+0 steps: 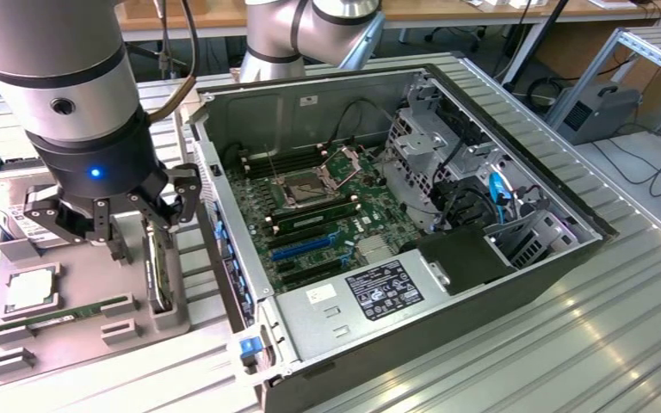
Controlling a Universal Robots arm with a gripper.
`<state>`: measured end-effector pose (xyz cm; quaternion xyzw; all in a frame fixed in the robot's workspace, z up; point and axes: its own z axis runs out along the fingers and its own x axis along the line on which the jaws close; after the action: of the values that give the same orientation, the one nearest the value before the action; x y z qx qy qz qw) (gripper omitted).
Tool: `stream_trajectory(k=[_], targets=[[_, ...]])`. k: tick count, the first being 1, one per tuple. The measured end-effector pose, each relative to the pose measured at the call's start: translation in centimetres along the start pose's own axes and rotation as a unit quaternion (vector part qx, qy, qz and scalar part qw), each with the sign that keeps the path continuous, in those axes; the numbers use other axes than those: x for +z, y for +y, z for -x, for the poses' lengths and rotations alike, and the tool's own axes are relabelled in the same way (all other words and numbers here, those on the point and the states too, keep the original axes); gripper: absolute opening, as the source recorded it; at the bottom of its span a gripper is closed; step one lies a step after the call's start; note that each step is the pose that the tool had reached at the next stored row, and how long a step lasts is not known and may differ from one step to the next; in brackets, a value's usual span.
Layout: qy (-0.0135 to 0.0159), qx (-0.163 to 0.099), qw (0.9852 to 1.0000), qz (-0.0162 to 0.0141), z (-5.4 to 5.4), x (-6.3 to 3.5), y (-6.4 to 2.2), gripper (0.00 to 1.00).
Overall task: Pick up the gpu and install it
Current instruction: 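Pick up the gpu and move the gpu toward the slot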
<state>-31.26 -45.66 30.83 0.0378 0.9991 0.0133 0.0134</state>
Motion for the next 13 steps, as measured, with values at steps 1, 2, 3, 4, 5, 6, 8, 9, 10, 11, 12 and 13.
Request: stream_trajectory(k=[1, 2, 3, 4, 5, 6, 8, 9, 10, 11, 12, 13], targets=[[0.0, 0.0, 1.0, 0.0, 0.0, 0.02, 0.0, 0.54], [0.0, 0.0, 1.0, 0.0, 0.0, 0.04, 0.0, 0.54], [0.0, 0.0, 1.0, 0.0, 0.0, 0.06, 0.0, 0.54], [0.0, 0.0, 1.0, 0.0, 0.0, 0.08, 0.0, 0.54], [0.0, 0.0, 1.0, 0.0, 0.0, 0.1, 0.0, 0.54], [0.0, 0.0, 1.0, 0.0, 0.0, 0.12, 0.0, 0.54], [0.0, 0.0, 1.0, 0.0, 0.0, 0.16, 0.0, 0.54], [0.0, 0.0, 1.0, 0.0, -0.01, 0.18, 0.0, 0.54], [0.0, 0.0, 1.0, 0.0, -0.01, 0.29, -0.01, 0.54], [0.0, 0.0, 1.0, 0.0, -0.01, 0.38, -0.01, 0.54], [0.0, 0.0, 1.0, 0.0, -0.01, 0.39, -0.01, 0.54], [0.0, 0.0, 1.0, 0.0, -0.01, 0.41, -0.01, 0.54]])
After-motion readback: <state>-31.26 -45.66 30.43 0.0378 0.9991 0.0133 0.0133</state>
